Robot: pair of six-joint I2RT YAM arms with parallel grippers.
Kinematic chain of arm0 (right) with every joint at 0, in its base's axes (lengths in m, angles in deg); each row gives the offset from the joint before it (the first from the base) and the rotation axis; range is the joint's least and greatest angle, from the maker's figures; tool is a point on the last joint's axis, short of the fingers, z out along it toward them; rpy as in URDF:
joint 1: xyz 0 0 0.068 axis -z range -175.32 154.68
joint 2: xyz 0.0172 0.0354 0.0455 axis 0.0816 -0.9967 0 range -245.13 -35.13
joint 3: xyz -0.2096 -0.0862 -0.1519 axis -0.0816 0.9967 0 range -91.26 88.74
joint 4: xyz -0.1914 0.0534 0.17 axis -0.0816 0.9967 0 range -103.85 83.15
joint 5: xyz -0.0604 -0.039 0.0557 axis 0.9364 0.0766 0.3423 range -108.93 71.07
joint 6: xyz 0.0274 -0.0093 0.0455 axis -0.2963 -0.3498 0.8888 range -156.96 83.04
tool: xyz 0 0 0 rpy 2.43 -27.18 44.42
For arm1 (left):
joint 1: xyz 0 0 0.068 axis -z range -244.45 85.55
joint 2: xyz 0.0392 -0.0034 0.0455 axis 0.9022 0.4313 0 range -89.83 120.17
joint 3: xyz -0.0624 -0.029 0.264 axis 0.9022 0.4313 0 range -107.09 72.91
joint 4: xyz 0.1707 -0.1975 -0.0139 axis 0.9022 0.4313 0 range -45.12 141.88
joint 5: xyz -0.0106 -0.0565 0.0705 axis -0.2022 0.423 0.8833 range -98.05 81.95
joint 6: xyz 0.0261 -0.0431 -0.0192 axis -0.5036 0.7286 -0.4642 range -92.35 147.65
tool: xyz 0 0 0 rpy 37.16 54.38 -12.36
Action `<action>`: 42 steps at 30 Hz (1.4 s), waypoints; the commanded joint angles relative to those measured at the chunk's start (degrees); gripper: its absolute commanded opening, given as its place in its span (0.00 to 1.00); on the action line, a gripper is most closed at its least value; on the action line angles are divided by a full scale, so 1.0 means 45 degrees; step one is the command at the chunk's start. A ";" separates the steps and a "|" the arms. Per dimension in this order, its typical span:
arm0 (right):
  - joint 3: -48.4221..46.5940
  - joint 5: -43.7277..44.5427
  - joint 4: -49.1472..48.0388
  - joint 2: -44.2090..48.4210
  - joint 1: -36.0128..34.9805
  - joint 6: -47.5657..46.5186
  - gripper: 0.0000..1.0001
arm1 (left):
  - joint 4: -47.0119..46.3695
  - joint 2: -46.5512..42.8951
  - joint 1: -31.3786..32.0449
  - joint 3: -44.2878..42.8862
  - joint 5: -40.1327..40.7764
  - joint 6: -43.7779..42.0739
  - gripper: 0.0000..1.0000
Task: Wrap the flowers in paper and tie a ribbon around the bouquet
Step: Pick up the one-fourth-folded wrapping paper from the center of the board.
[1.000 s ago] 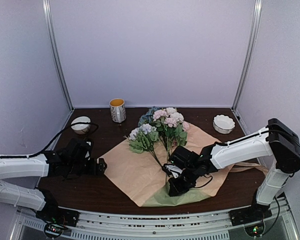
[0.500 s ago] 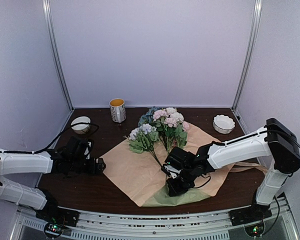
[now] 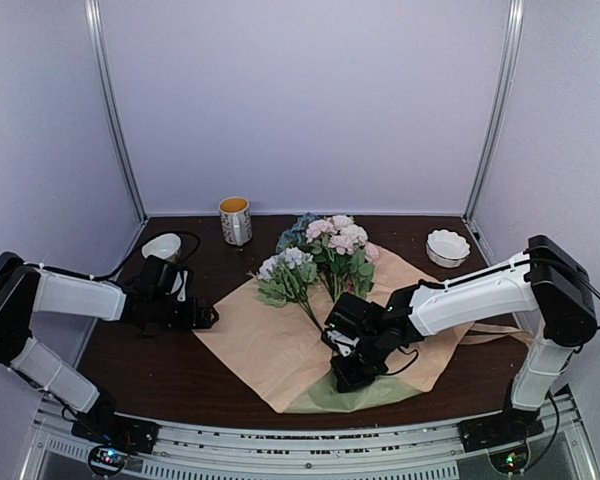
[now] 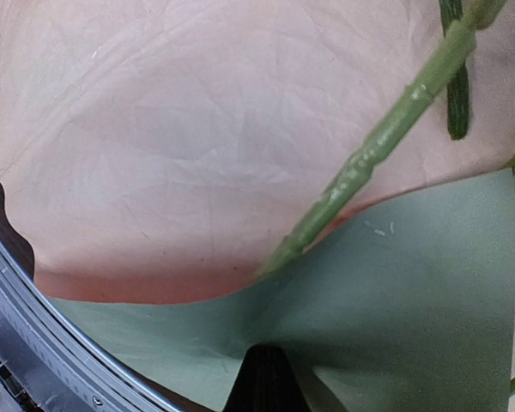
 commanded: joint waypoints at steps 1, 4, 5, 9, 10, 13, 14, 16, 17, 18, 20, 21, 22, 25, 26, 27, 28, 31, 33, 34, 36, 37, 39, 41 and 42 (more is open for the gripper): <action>-0.0516 0.1105 0.0485 -0.0391 -0.0073 0.0264 0.00 | 0.0546 0.1058 -0.0066 -0.0836 -0.1442 0.0161 0.94; -0.0647 0.1298 0.0426 -0.0279 -0.0105 0.0506 0.00 | 0.0239 0.1458 -0.0051 -0.0924 -0.2696 0.0371 0.86; -0.0589 0.1314 0.0273 -0.0209 -0.0108 0.0661 0.00 | -0.0007 0.1565 -0.0064 -0.0875 -0.3181 0.0460 0.82; -0.0319 0.1289 -0.0399 -0.0121 -0.0153 0.1122 0.00 | 0.0196 0.1486 -0.0058 -0.0963 -0.3778 0.0462 0.74; -0.0267 0.1298 -0.0492 -0.0136 -0.0156 0.1168 0.00 | 0.0554 0.1383 -0.0050 -0.1009 -0.3777 0.0393 0.73; -0.0156 0.1327 -0.0605 -0.0144 -0.0163 0.1178 0.00 | 0.0661 0.0896 -0.0058 -0.0913 -0.4029 0.0463 0.68; -0.0081 0.1323 -0.0647 -0.0105 -0.0182 0.1169 0.00 | 0.0595 0.0684 -0.0048 -0.0837 -0.4119 0.0586 0.67; 0.0046 0.1326 -0.0703 -0.0004 -0.0186 0.1121 0.00 | 0.0444 0.0266 -0.0053 -0.0743 -0.4115 0.0726 0.65; 0.0103 0.1291 -0.0727 0.0045 -0.0177 0.1126 0.00 | 0.0329 0.0097 -0.0047 -0.0725 -0.4103 0.0790 0.64; 0.0152 0.1238 -0.0774 0.0085 -0.0169 0.1112 0.00 | 0.0166 -0.0012 -0.0046 -0.0687 -0.4123 0.0881 0.62; 0.0211 0.1023 -0.0909 0.0140 -0.0190 0.1053 0.00 | -0.0210 -0.0065 -0.0027 -0.0601 -0.4328 0.1049 0.58; 0.0204 0.0906 -0.0941 0.0114 -0.0210 0.0998 0.00 | -0.0319 -0.0017 0.0007 -0.0556 -0.4442 0.1143 0.55; 0.0181 0.0819 -0.0981 0.0120 -0.0239 0.0930 0.00 | -0.0384 0.0008 0.0041 -0.0526 -0.4419 0.1194 0.52; 0.0097 0.0709 -0.0954 0.0094 -0.0260 0.0727 0.00 | -0.0385 0.0034 0.0279 -0.0547 -0.4233 0.1209 0.36; 0.0058 0.0718 -0.0881 0.0135 -0.0269 0.0666 0.00 | -0.0353 0.0034 0.0343 -0.0579 -0.4181 0.1219 0.30; 0.0043 0.0768 -0.0803 0.0206 -0.0290 0.0622 0.00 | -0.0288 -0.0003 0.0405 -0.0654 -0.4084 0.1220 0.24; 0.0045 0.0862 -0.0735 0.0310 -0.0324 0.0592 0.00 | -0.0146 -0.0039 0.0498 -0.0751 -0.3943 0.1191 0.19; 0.0082 0.1175 -0.0468 0.0795 -0.0434 0.0568 0.00 | 0.0443 -0.0124 0.0842 -0.1194 -0.3395 0.0831 0.05; 0.0035 0.1483 -0.0242 0.1149 -0.0582 0.0470 0.00 | 0.0834 -0.0133 0.1039 -0.1464 -0.3112 0.0668 0.00; -0.0028 0.1591 -0.0196 0.1319 -0.0693 0.0309 0.00 | 0.0981 -0.0126 0.1146 -0.1572 -0.2969 0.0641 0.00; -0.0216 0.1612 -0.0308 0.1528 -0.0994 -0.0138 0.00 | 0.1165 -0.0126 0.1220 -0.1633 -0.2778 0.0649 0.00; -0.0313 0.1524 -0.0449 0.1496 -0.1118 -0.0313 0.00 | 0.1242 -0.0140 0.1240 -0.1645 -0.2734 0.0678 0.00; -0.0439 0.1055 -0.0801 0.1199 -0.1199 -0.0528 0.00 | 0.1367 -0.0171 0.1261 -0.1661 -0.2629 0.0705 0.00; -0.0674 0.0918 -0.0670 0.0672 -0.1189 -0.0632 0.00 | 0.1631 -0.0334 0.1323 -0.1717 -0.2484 0.0728 0.00; -0.0785 0.0908 -0.0533 0.0439 -0.1198 -0.0700 0.00 | 0.1779 -0.0481 0.1375 -0.1765 -0.2383 0.0702 0.00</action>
